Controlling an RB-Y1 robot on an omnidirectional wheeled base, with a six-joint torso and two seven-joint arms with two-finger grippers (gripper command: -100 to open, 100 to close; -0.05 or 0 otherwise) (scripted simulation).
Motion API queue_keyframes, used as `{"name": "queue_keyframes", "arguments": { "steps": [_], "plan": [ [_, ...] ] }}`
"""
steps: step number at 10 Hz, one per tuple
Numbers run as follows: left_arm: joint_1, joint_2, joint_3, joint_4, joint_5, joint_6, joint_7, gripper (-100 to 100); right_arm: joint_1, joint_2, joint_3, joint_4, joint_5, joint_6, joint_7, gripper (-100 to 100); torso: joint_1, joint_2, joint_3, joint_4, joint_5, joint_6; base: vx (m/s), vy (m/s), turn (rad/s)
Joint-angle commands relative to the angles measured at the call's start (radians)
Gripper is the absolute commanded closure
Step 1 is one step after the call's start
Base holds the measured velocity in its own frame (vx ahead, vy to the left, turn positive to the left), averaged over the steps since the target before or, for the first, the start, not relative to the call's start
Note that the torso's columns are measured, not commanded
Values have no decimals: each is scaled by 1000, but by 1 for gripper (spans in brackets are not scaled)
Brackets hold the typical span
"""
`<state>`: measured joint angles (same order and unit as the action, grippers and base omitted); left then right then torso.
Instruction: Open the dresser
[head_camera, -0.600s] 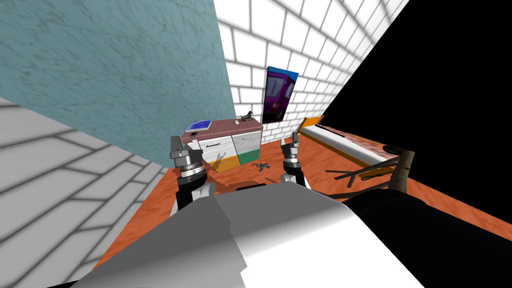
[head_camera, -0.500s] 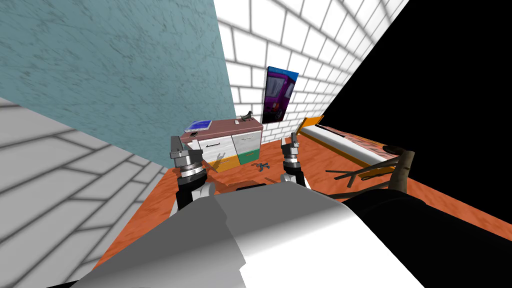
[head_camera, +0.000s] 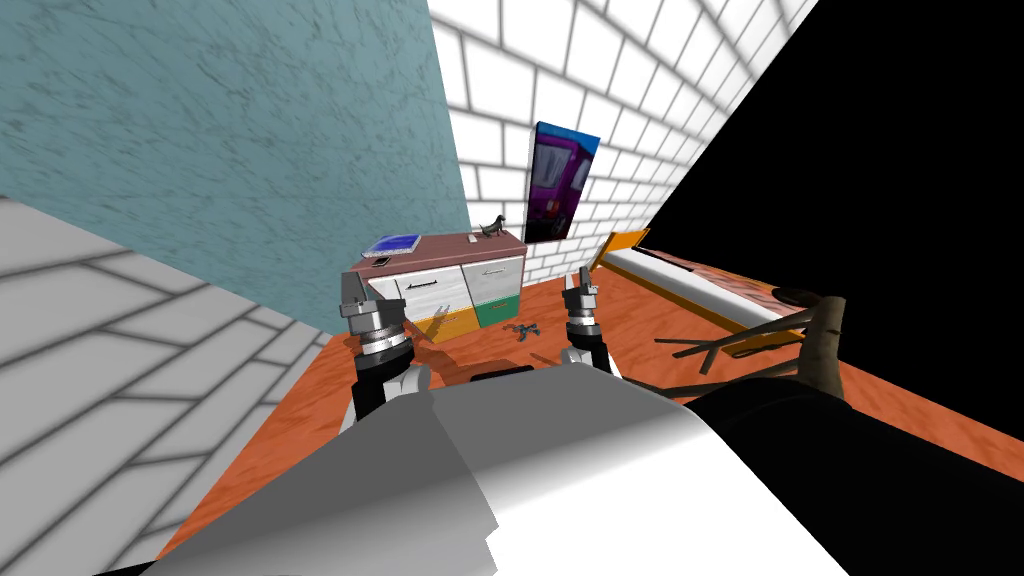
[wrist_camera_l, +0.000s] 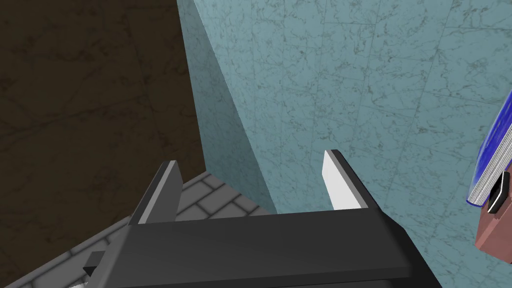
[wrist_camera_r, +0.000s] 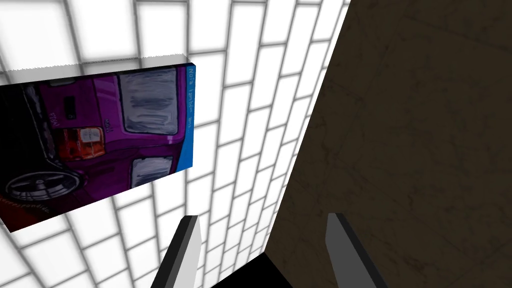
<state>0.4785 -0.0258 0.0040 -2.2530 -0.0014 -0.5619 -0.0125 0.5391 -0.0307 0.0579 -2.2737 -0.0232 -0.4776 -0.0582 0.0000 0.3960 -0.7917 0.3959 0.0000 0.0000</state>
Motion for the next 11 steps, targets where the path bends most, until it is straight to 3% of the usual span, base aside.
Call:
{"name": "queue_keyframes", "arguments": {
  "steps": [1, 3, 4, 6, 11],
  "plan": [
    [0, 0, 0, 0, 0, 0, 0, 0, 0, 0, 0, 0, 0, 0, 0, 0, 0, 74, -147, 74, 0, 0, 0, 0, 0],
    [0, 0, 0, 0, 0, 0, 0, 0, 0, 0, 0, 0, 0, 0, 0, 0, 0, 222, -443, 221, 0, 0, 0, 0, 0],
    [-3, 43, 1, 8, 0, 3, -1, -100, 0, 0, 0, 0, 0, 0, 0, 0, 0, 295, -590, 295, 0, 0, 23, -10, 2],
    [-8, 98, 3, 25, 0, 9, -2, -100, 0, 0, 0, 0, 0, 0, 0, 0, -1, 337, -680, 338, 0, 0, 41, -28, 4],
    [-39, 184, 14, 115, -2, 43, -12, -100, 0, 0, 0, 0, 0, 0, 0, 0, -2, 339, -686, 341, 0, 0, 108, -69, 8]
  ]
}}
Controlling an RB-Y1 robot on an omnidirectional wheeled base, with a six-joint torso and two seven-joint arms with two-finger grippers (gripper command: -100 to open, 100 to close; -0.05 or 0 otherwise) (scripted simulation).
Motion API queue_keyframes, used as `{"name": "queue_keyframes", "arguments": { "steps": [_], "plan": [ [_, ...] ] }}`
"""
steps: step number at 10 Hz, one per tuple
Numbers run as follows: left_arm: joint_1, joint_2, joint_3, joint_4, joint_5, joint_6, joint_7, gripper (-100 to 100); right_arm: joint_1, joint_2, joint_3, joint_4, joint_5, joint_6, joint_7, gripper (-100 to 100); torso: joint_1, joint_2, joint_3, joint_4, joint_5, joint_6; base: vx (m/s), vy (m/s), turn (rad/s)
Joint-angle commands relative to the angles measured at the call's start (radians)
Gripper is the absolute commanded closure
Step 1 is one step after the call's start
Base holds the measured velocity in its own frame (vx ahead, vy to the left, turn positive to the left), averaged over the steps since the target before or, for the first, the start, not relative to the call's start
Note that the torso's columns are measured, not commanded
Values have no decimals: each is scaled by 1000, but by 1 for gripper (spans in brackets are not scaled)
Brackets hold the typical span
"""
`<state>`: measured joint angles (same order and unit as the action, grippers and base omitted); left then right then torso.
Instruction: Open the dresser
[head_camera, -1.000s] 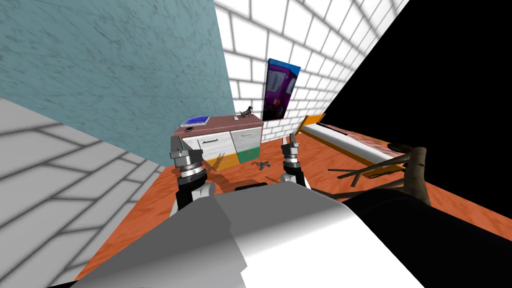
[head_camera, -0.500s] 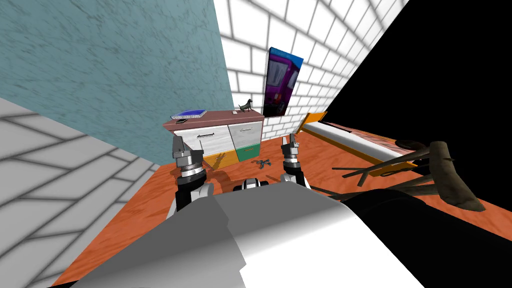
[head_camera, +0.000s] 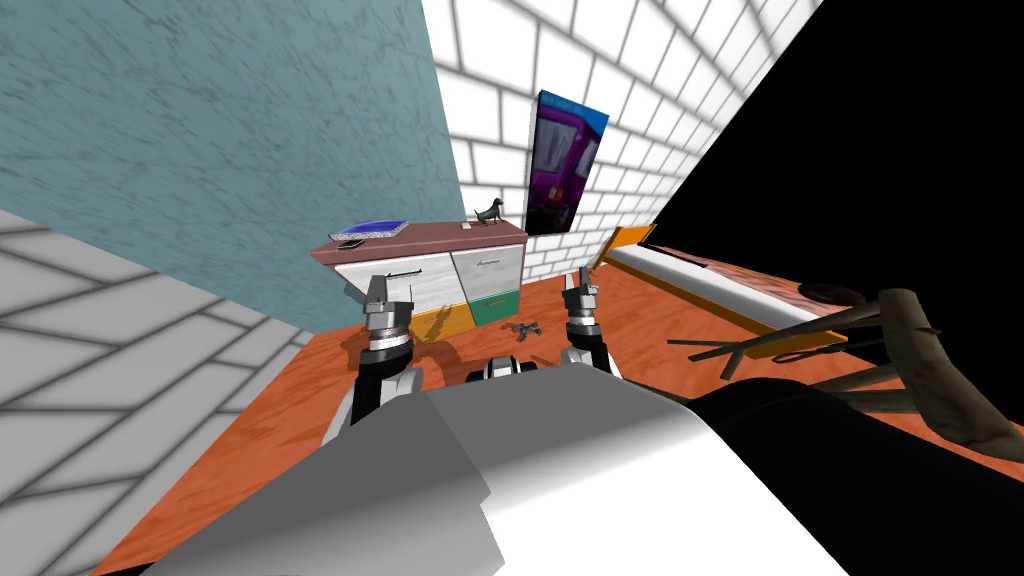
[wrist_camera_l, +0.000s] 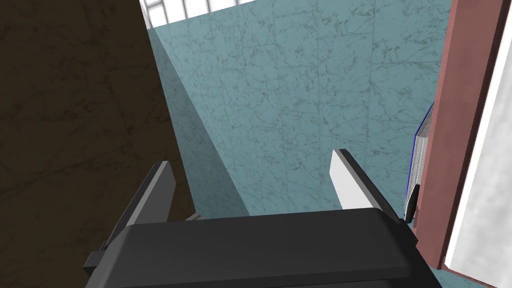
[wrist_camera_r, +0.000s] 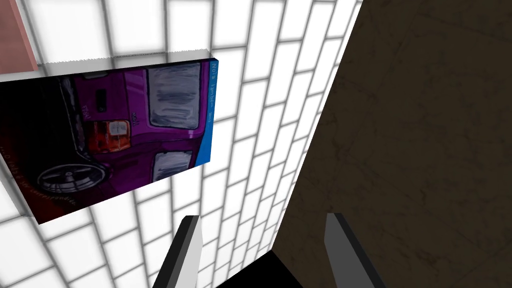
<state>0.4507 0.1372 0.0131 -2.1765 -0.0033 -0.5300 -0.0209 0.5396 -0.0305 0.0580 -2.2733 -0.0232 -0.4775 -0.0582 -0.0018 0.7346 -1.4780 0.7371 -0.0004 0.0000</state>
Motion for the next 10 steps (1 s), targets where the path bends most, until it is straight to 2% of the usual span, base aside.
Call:
{"name": "queue_keyframes", "arguments": {
  "steps": [1, 2, 10],
  "plan": [
    [-17, 26, 8, 56, 0, 18, -5, -100, 0, 0, 0, 0, 0, 0, 0, 0, 0, 1, 1, 0, 0, 0, 127, -94, 11],
    [-29, 32, 12, 91, -1, 31, -9, -100, 0, 0, 0, 0, 0, 0, 0, 0, 2, 4, 2, 1, 0, 0, 136, -115, 10],
    [-84, 38, 34, 245, -4, 91, -26, -100, 0, 0, 0, 0, 0, 0, 0, 0, 1, 3, 2, 1, 0, 0, 141, -93, 11]
  ]
}}
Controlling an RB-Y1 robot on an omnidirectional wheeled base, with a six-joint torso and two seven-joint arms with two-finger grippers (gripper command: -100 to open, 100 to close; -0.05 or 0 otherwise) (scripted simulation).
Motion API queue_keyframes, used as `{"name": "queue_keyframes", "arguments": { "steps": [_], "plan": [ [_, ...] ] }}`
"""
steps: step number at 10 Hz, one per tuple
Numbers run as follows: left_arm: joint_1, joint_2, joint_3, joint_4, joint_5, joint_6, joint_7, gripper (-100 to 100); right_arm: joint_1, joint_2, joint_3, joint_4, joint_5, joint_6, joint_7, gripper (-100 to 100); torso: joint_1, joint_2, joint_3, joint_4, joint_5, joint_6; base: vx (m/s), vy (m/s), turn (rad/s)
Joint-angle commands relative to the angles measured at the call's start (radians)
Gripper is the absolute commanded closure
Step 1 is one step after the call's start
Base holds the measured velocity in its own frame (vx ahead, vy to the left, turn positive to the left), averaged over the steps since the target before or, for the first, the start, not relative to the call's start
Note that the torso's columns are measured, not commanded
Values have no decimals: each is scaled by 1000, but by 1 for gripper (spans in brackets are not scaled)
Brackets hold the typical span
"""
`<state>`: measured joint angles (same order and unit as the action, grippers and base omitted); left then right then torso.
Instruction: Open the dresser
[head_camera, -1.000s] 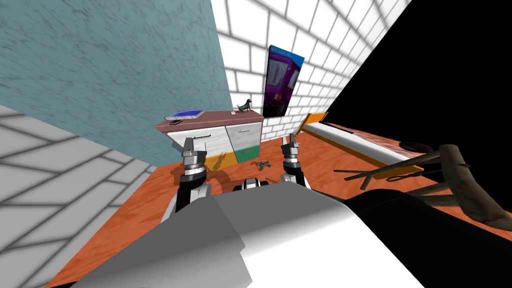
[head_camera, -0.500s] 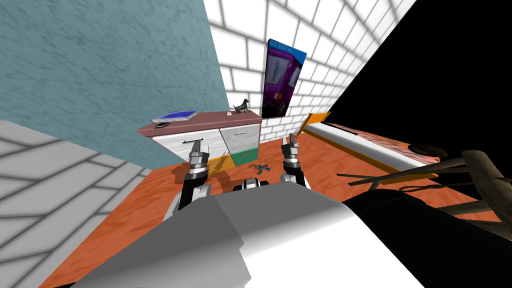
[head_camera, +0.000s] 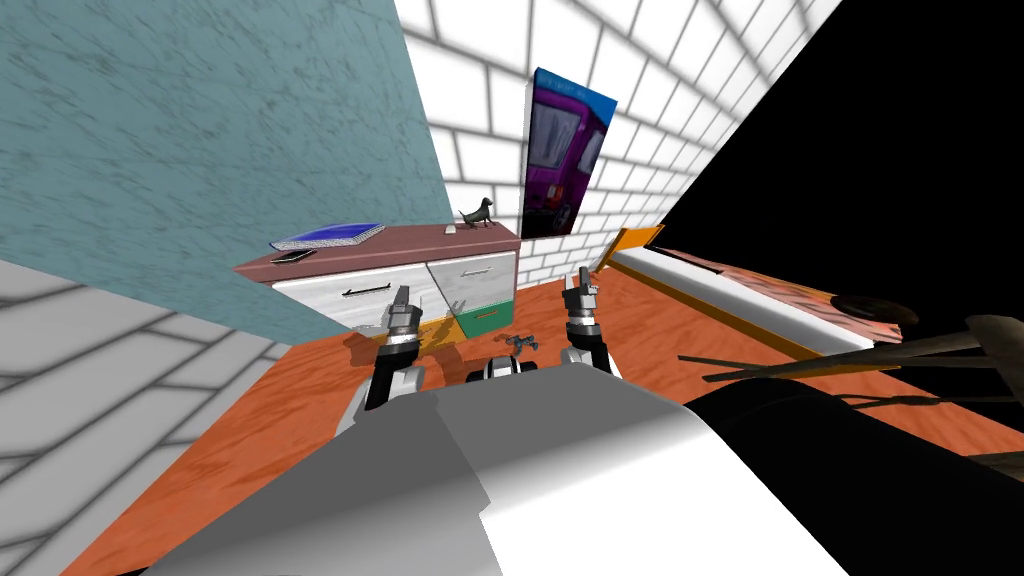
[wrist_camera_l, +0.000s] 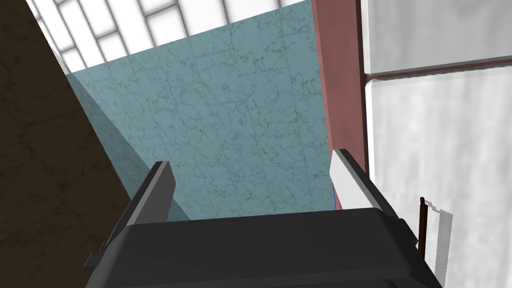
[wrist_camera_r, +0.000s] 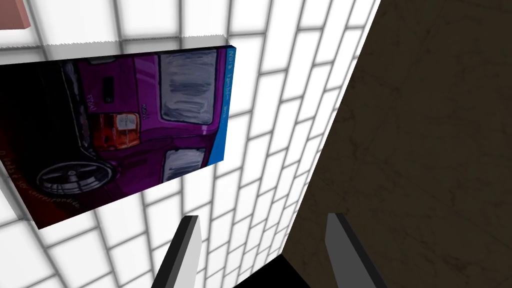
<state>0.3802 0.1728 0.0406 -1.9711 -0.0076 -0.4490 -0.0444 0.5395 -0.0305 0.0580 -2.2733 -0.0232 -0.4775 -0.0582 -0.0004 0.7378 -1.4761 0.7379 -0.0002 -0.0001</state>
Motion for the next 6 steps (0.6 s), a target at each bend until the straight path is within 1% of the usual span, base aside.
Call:
{"name": "queue_keyframes", "arguments": {
  "steps": [1, 4, 5, 6],
  "plan": [
    [-18, 3, 8, 52, 0, 15, -4, -100, 0, 0, 0, 0, 0, 0, 0, 0, 1, 0, 0, 0, 0, 0, 126, -81, 8],
    [-33, 4, 14, 93, -1, 31, -9, -100, 0, 0, 0, 0, 0, 0, 0, 0, 1, 1, 1, 0, 0, 0, 103, -70, 7],
    [-44, 3, 19, 123, -2, 43, -13, -100, 0, 0, 0, 0, 0, 0, 0, 0, 0, 1, 0, 0, 0, 0, 136, -100, 12],
    [-50, 1, 21, 139, -2, 50, -15, -100, 0, 0, 0, 0, 0, 0, 0, 0, -1, -1, -1, 0, 0, 0, 151, -101, 21]
  ]
}}
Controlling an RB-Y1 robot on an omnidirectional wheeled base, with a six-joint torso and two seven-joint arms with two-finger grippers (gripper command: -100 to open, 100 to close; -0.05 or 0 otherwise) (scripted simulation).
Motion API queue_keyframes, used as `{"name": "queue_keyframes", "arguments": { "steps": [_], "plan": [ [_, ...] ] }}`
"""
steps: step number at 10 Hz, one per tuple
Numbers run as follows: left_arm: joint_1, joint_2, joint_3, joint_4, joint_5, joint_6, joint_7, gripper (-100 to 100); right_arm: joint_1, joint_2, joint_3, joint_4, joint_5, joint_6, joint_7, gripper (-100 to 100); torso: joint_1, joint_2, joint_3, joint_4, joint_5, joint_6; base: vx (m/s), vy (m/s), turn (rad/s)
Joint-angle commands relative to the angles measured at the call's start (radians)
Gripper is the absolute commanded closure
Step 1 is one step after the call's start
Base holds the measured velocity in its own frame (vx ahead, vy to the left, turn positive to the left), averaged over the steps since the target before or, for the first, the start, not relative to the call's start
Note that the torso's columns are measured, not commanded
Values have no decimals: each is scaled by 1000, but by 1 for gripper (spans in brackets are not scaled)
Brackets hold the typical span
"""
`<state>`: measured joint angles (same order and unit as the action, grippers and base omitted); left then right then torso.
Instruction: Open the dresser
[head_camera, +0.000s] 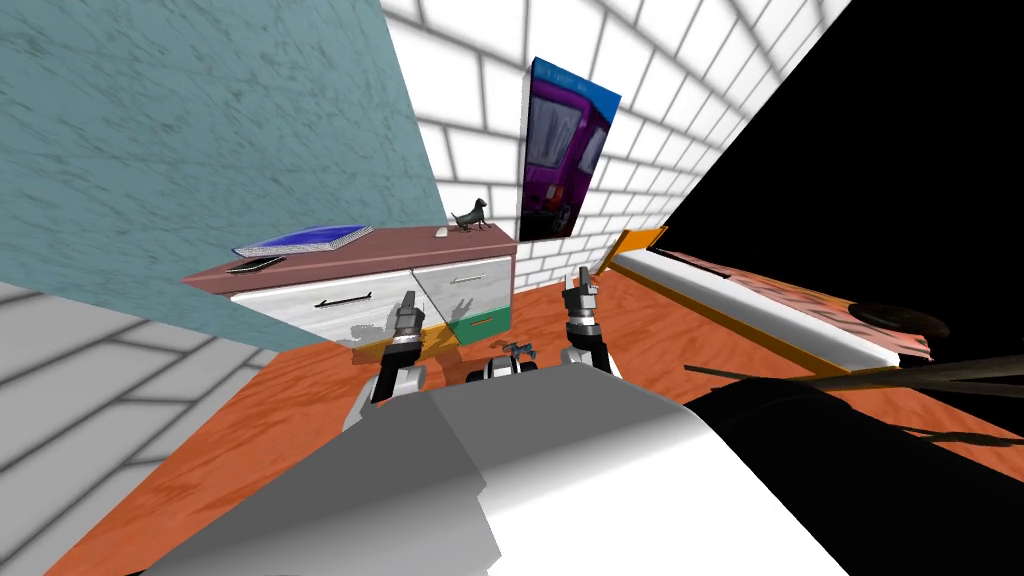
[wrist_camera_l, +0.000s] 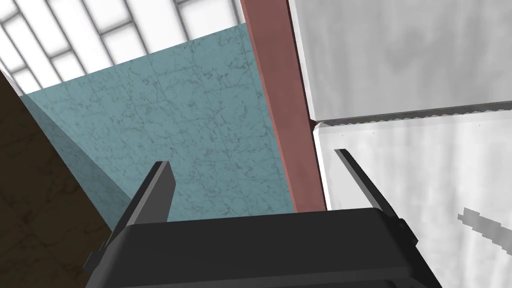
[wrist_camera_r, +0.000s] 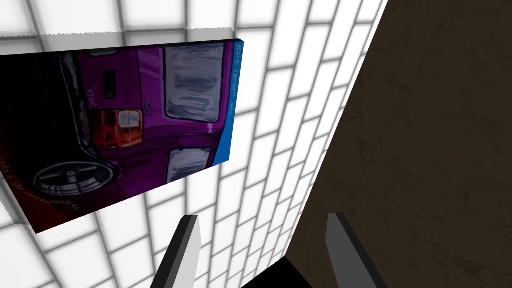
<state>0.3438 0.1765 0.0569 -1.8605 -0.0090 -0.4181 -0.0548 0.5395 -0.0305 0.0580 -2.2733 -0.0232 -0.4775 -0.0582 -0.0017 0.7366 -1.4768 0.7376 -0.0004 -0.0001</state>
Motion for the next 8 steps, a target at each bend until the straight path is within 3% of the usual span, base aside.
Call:
{"name": "queue_keyframes", "arguments": {
  "steps": [1, 3, 5, 8],
  "plan": [
    [-25, -10, 10, 60, -2, 32, -8, -100, 0, 0, 0, 0, 0, 0, 0, 0, 1, -1, -1, 0, 0, 0, 84, -66, 50],
    [-37, -24, 15, 91, -2, 44, -13, -100, 0, 0, 0, 0, 0, 0, 0, 0, 1, -1, 0, 0, 0, 0, 189, -109, -4],
    [-52, -64, 22, 132, -3, 61, -18, -100, 0, 0, 0, 0, 0, 0, 0, 0, -1, -1, -1, 0, 0, 0, 201, -143, 12],
    [-63, -136, 27, 161, -4, 73, -22, -100, 0, 0, 0, 0, 0, 0, 0, 0, 6, 6, 4, 2, 1, 0, 90, -67, 5]
  ]
}}
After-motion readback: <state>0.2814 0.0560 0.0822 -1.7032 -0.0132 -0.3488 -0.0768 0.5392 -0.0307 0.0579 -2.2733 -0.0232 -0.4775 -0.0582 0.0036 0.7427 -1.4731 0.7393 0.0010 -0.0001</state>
